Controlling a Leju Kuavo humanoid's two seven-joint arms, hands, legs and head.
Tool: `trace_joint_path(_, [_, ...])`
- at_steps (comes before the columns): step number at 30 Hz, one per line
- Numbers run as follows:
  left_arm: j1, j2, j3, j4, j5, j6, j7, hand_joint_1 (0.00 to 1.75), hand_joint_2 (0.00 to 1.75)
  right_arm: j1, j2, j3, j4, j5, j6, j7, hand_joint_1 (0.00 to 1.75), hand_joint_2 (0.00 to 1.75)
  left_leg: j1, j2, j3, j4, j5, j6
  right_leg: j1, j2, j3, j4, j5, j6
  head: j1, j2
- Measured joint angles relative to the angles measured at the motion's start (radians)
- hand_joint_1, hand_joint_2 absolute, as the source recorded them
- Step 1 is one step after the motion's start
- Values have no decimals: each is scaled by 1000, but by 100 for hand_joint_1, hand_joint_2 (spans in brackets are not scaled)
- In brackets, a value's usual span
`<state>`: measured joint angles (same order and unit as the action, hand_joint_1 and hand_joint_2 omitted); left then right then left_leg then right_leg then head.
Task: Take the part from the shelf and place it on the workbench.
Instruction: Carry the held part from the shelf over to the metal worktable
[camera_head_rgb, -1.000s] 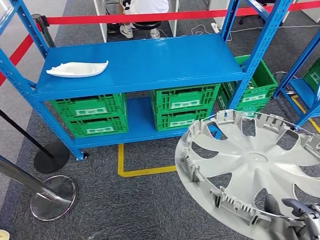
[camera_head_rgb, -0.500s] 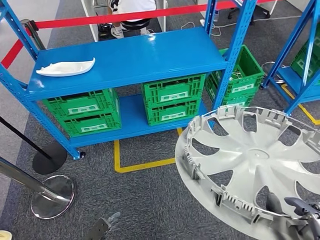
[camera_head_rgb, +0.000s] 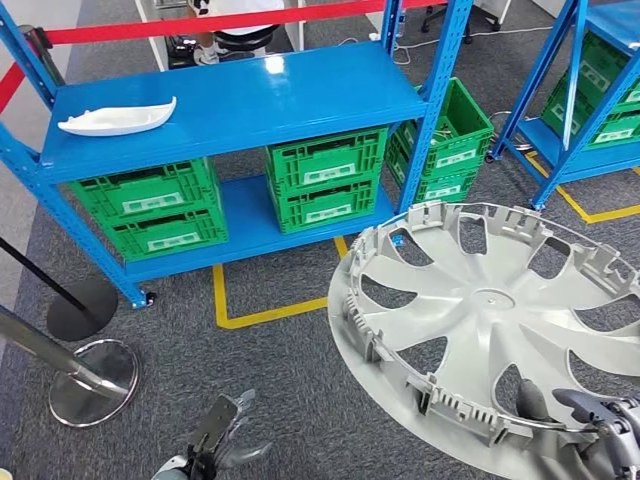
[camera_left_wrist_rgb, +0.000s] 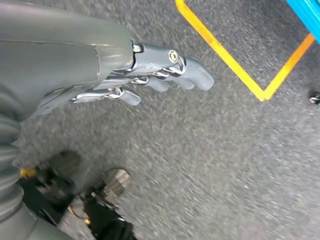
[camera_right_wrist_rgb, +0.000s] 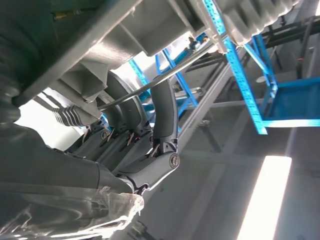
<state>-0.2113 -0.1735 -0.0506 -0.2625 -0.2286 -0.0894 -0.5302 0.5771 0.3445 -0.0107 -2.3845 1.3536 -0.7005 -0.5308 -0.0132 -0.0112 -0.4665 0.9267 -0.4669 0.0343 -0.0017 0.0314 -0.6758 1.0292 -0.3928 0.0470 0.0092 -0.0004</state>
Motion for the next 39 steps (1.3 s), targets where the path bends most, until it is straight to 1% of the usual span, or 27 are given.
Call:
trace_joint_path(2, [-2, -5, 3, 0, 0, -2, 0, 0, 175, -3, 0, 0, 4, -1, 0, -1, 175, 175, 0, 14, -24, 2, 21, 6, -3, -19, -39, 129, -103, 10, 4, 0])
trace_joint_path(3, [-2, -5, 5, 0, -1, -3, 0, 0, 175, -4, 0, 0, 6, -1, 0, -2, 175, 175, 0, 22, -37, 4, 31, 6, -5, -23, -51, 196, -135, 16, 4, 0])
trace_joint_path(4, [-2, -5, 7, 0, -1, -3, 0, 0, 175, -4, 0, 0, 8, -1, 0, -2, 175, 175, 0, 30, -52, 7, 40, 5, -6, -24, -52, 241, -141, 20, 4, 0])
trace_joint_path(5, [-2, -6, 9, 0, -1, -3, 0, 0, 175, -5, 0, 0, 10, -1, 0, -2, 175, 175, 0, 38, -67, 10, 49, 3, -8, -25, -35, 252, -126, 22, 4, 0])
trace_joint_path(6, [-3, -6, 11, 0, -1, -3, 0, 0, 175, -5, 0, 0, 11, 0, 0, -1, 175, 175, 0, 45, -82, 15, 57, 0, -9, -28, -1, 227, -100, 24, 4, 0])
trace_joint_path(7, [-4, -7, 12, 0, -2, -3, 0, 0, 175, -5, 0, 0, 12, 0, 0, 0, 175, 175, 0, 50, -94, 20, 64, -4, -11, -35, 52, 168, -78, 26, 4, 0])
trace_joint_path(9, [-6, -8, 12, -2, -3, -3, 0, 0, 175, -7, 0, 0, 12, 1, 0, 2, 175, 175, -3, 58, -112, 31, 76, -13, -9, -56, 162, 24, -81, 22, 4, 0])
trace_joint_path(10, [-9, -8, 13, -3, -5, -3, 0, 0, 175, -8, 0, 0, 11, 2, 0, 4, 175, 175, -5, 61, -117, 35, 82, -17, -7, -63, 191, -24, -94, 17, 4, 0])
trace_joint_path(11, [-11, -8, 13, -4, -8, -2, -1, 0, 175, -9, 0, 0, 11, 3, 0, 5, 175, 175, -5, 65, -121, 37, 88, -22, -4, -64, 200, -47, -105, 8, 5, 0])
trace_joint_path(13, [-13, -10, 13, -5, -17, 0, -1, 0, 175, -9, 0, 0, 11, 5, 0, 8, 175, 175, -3, 67, -127, 41, 92, -32, -3, -56, 180, -50, -95, -13, 4, 0])
trace_joint_path(14, [-13, -12, 13, -5, -20, 2, 0, 0, 175, -10, 0, 0, 11, 6, 0, 10, 175, 175, -1, 59, -134, 52, 73, -39, -3, -52, 172, -50, -86, -24, 3, 0])
trace_joint_path(16, [-12, -13, 13, -5, -25, 7, 0, 0, 175, -10, 0, 0, 11, 8, 0, 14, 175, 175, 2, 34, -160, 127, -17, -51, -5, -44, 151, -50, -63, -41, 1, 0])
trace_joint_path(18, [-12, -13, 13, -5, -29, 11, 0, 0, 175, -10, 1, 0, 11, 8, 0, 16, 175, 175, 4, 20, -195, 260, -108, -55, -5, -30, 122, -49, -39, -46, -1, 0])
trace_joint_path(19, [-12, -13, 13, -5, -31, 11, 0, 0, 175, -10, 1, 0, 11, 8, 0, 16, 175, 175, 4, 18, -203, 312, -122, -56, -5, -24, 106, -48, -29, -46, -1, 0])
trace_joint_path(20, [-12, -14, 13, -5, -33, 12, 0, 0, 175, -10, 1, 0, 11, 8, 0, 16, 175, 175, 5, 17, -200, 336, -112, -56, -5, -17, 91, -48, -18, -45, -1, 0])
trace_joint_path(21, [-12, -14, 13, -5, -35, 11, 0, 0, 175, -9, 1, 0, 11, 8, 0, 16, 175, 175, 5, 16, -181, 324, -84, -54, -5, -11, 78, -48, -9, -43, -1, 0])
trace_joint_path(23, [-14, -15, 13, -5, -36, 11, 0, 0, 175, -9, 1, 1, 11, 11, 0, 18, 175, 175, 8, 5, -101, 216, -27, -50, -5, 1, 58, -47, 10, -37, -1, 0])
trace_joint_path(24, [-16, -17, 13, -5, -36, 12, 0, 0, 175, -9, 1, 1, 11, 14, 0, 19, 175, 175, 9, -5, -54, 143, -17, -47, -4, 6, 50, -45, 17, -33, -1, 0])
trace_joint_path(26, [-18, -22, 13, -5, -36, 17, 0, 0, 175, -7, 2, 1, 10, 19, 0, 22, 175, 175, 9, -21, 2, 47, -29, -40, -1, 14, 36, -40, 33, -22, 0, 0])
trace_joint_path(28, [-17, -30, 13, -5, -38, 24, 0, 0, 175, -5, 3, 2, 10, 23, 0, 24, 175, 175, 10, -18, 5, 27, -35, -30, -2, 20, 27, -38, 47, -11, 0, 0])
trace_joint_path(29, [-16, -33, 13, -5, -39, 27, 1, 0, 175, -3, 3, 2, 9, 23, 0, 25, 175, 175, 10, -13, 2, 28, -30, -23, -4, 17, 20, -31, 42, -6, 1, 0])
trace_joint_path(31, [-15, -38, 14, -5, -42, 30, 2, 0, 175, 0, 3, 2, 7, 24, 0, 25, 175, 175, 13, 0, -5, 26, -19, -8, -5, 0, -11, 39, -8, 3, 6, 0])
trace_joint_path(33, [-13, -39, 14, -5, -43, 30, 3, 0, 175, -1, 3, 2, 6, 24, 0, 25, 175, 175, 11, 13, -16, 28, -9, -3, -6, -18, -60, 178, -86, 11, 11, 0])
trace_joint_path(34, [-12, -39, 14, -5, -43, 30, 4, 0, 175, -1, 3, 2, 6, 24, 0, 25, 175, 175, 11, 20, -21, 29, -5, -3, -6, -22, -76, 235, -110, 14, 12, 0])
trace_joint_path(35, [-11, -39, 14, -5, -43, 31, 5, 0, 175, -1, 3, 2, 6, 24, 0, 26, 175, 175, 10, 27, -26, 30, -2, -4, -6, -24, -73, 256, -117, 15, 12, 0])
trace_joint_path(36, [-11, -39, 14, -5, -43, 32, 6, 0, 175, 0, 3, 2, 6, 25, 0, 27, 175, 175, 10, 33, -30, 32, 1, -5, -7, -26, -50, 236, -107, 14, 12, 0])
trace_joint_path(39, [-12, -42, 15, -5, -44, 41, 10, 0, 175, -1, 3, 2, 3, 33, 0, 35, 175, 175, 6, 48, -37, 39, 3, -12, -5, -48, 85, 37, -54, 6, 12, 0])
